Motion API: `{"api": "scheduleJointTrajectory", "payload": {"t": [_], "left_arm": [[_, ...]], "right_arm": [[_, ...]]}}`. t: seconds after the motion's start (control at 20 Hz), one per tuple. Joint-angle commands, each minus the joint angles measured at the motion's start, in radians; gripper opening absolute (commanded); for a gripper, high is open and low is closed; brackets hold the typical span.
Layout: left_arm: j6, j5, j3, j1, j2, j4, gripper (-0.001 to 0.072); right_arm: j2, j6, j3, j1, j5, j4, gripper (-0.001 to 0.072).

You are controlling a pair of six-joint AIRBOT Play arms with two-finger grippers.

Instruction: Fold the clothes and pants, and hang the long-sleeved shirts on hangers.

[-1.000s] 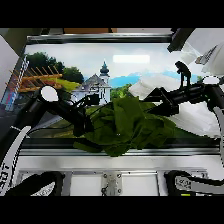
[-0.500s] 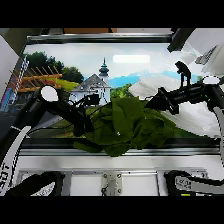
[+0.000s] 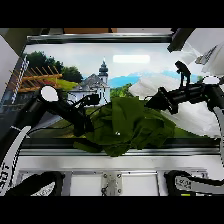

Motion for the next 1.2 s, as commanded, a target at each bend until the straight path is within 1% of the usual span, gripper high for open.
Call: {"api": "scheduleJointTrajectory", "payload": {"t": [0.0, 0.05, 0.1, 0.15, 0.2, 0.25, 0.35, 0.4, 0.7, 0.85, 1.05, 1.15], "left_arm": [[0.000, -0.003, 0.001, 0.000, 0.000, -0.001, 0.0015], [-0.001, -0.003, 0.001, 0.000, 0.000, -0.001, 0.0016], [-0.006, -0.003, 0.002, -0.001, 0.000, -0.001, 0.0043], [-0.021, -0.002, 0.001, 0.000, 0.000, -0.001, 0.0273], [-0.056, 0.002, 0.001, 0.000, 0.000, 0.002, 0.0418], [-0.088, 0.002, 0.002, 0.000, 0.000, 0.007, 0.0431], [-0.098, 0.000, 0.002, 0.000, 0.000, 0.007, 0.0431], [-0.119, 0.001, 0.002, 0.000, 0.000, 0.008, 0.0431], [-0.286, -0.003, 0.001, 0.033, 0.009, 0.007, 0.0432], [-0.289, 0.001, 0.001, 0.061, 0.047, 0.007, 0.0431], [-0.335, -0.003, -0.001, 0.102, 0.102, 0.008, 0.0431], [-0.340, -0.008, -0.001, 0.102, 0.112, 0.010, 0.0431]], "right_arm": [[-0.001, 0.000, 0.000, 0.000, -0.026, 0.000, 0.0009], [-0.001, 0.000, 0.000, 0.000, -0.026, 0.000, 0.0009], [-0.001, 0.000, 0.000, 0.000, -0.026, 0.000, 0.0009], [-0.001, 0.000, 0.000, 0.000, -0.026, 0.000, 0.0009], [-0.001, 0.000, 0.000, 0.000, -0.026, 0.000, 0.0009], [-0.001, 0.000, 0.000, 0.000, -0.026, 0.000, 0.0009], [-0.001, 0.000, 0.000, 0.000, -0.026, 0.000, 0.0008], [-0.001, 0.000, 0.000, 0.000, -0.026, 0.000, 0.0008], [-0.001, 0.001, 0.000, 0.000, -0.026, 0.000, 0.0007], [-0.001, 0.000, 0.000, 0.000, -0.026, 0.000, 0.0006], [-0.001, 0.000, 0.000, 0.000, -0.027, 0.000, 0.0006], [-0.001, 0.001, 0.000, 0.000, -0.027, 0.000, 0.0006]]}}
